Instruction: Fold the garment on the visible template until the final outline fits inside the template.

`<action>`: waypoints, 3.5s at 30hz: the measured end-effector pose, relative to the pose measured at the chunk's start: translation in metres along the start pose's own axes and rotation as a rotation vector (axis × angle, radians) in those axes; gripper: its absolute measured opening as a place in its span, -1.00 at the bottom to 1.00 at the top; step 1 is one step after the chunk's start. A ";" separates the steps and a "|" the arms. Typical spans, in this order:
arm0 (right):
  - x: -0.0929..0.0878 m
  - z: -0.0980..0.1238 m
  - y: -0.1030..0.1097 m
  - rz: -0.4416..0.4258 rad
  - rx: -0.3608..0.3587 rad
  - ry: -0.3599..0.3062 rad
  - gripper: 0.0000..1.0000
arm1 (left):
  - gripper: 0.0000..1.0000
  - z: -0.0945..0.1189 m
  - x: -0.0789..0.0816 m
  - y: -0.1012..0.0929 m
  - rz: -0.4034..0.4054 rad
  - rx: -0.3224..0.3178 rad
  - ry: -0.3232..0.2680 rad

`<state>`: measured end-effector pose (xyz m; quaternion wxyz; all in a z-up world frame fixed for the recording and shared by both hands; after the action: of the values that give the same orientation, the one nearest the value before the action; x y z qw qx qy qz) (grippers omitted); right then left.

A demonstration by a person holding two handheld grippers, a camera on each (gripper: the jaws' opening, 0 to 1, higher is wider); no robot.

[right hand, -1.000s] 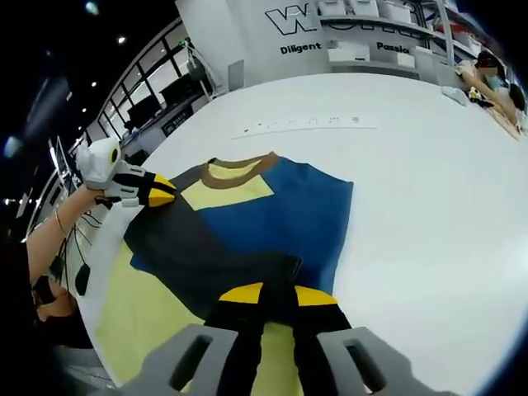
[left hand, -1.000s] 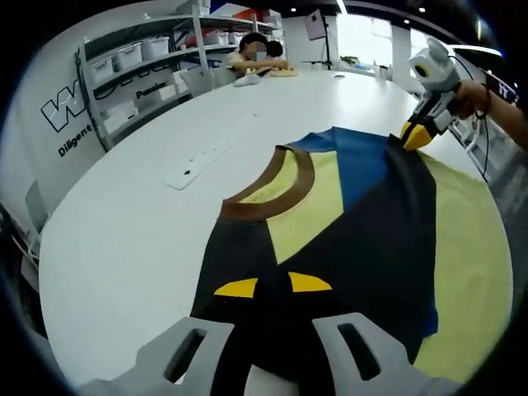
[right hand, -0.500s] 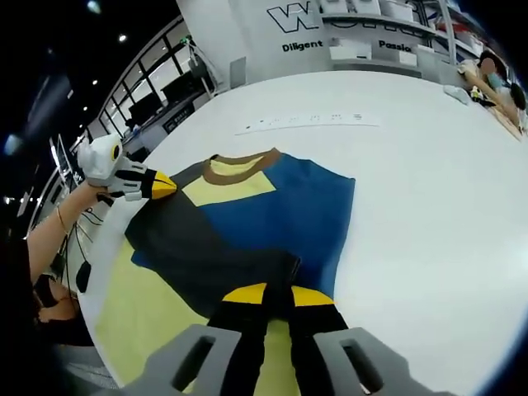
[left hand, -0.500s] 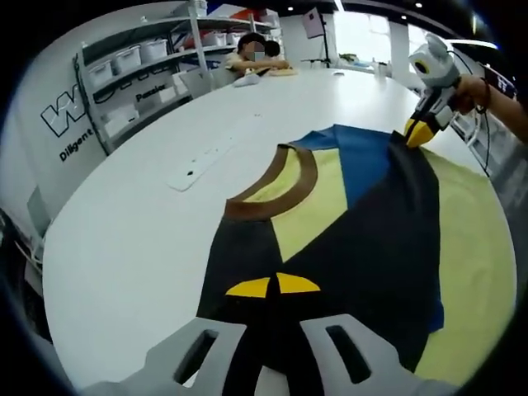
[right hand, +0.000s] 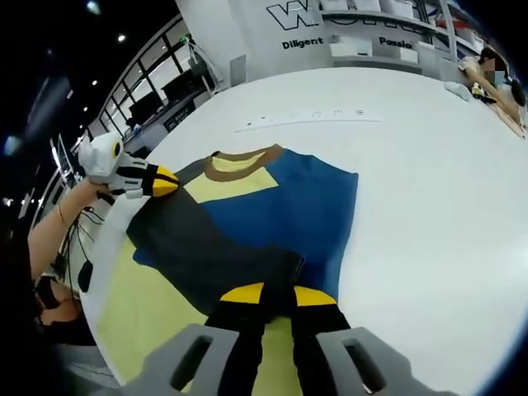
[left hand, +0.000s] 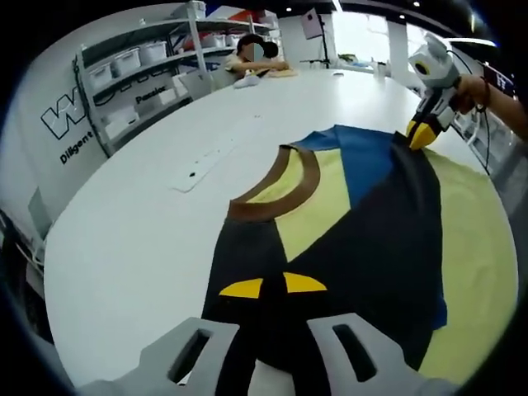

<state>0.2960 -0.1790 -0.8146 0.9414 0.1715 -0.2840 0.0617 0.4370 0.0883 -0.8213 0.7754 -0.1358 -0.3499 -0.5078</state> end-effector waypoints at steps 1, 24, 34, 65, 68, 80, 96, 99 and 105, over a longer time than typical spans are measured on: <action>0.000 0.000 0.000 -0.001 0.001 0.001 -0.88 | -0.75 0.000 0.000 0.000 0.000 0.000 0.000; -0.002 0.000 0.000 -0.014 -0.002 0.010 -0.88 | -0.94 -0.003 -0.001 0.003 -0.024 -0.012 0.016; 0.003 0.004 -0.002 0.001 -0.008 -0.016 -1.00 | -0.95 -0.001 -0.002 0.003 0.001 -0.006 -0.005; 0.022 0.002 -0.005 -0.039 -0.049 -0.080 -1.00 | -0.94 0.013 -0.006 0.025 0.077 0.118 -0.029; 0.024 0.006 -0.003 -0.036 -0.044 -0.091 -1.00 | -0.93 0.014 -0.003 0.024 0.075 0.112 -0.042; 0.018 0.009 -0.002 -0.138 -0.033 -0.051 -1.00 | -0.51 0.009 -0.010 0.014 0.072 0.107 -0.018; 0.001 0.012 0.011 0.007 0.054 -0.103 -0.53 | 0.84 0.030 -0.017 0.005 0.291 0.124 -0.071; -0.011 0.013 0.016 0.045 0.093 -0.071 -0.50 | 0.98 0.038 -0.012 -0.002 0.343 0.103 -0.106; -0.016 0.013 0.017 0.078 0.121 -0.073 -0.52 | 0.98 0.050 -0.007 -0.008 0.325 0.104 -0.114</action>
<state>0.2724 -0.1685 -0.8089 0.9151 0.2191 -0.3205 0.1089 0.4080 0.1183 -0.7915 0.8321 -0.1788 -0.3925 -0.3486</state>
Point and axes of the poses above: the point that each gripper's makers call its tool centre point, and the gripper's own axes: z roughly backward along the fingers, y roughly to its left, x roughly out of its top, the point moved 5 cm from there along z, roughly backward along the fingers, and after that the axes turned 2 degrees about y, right-handed, at the moved point
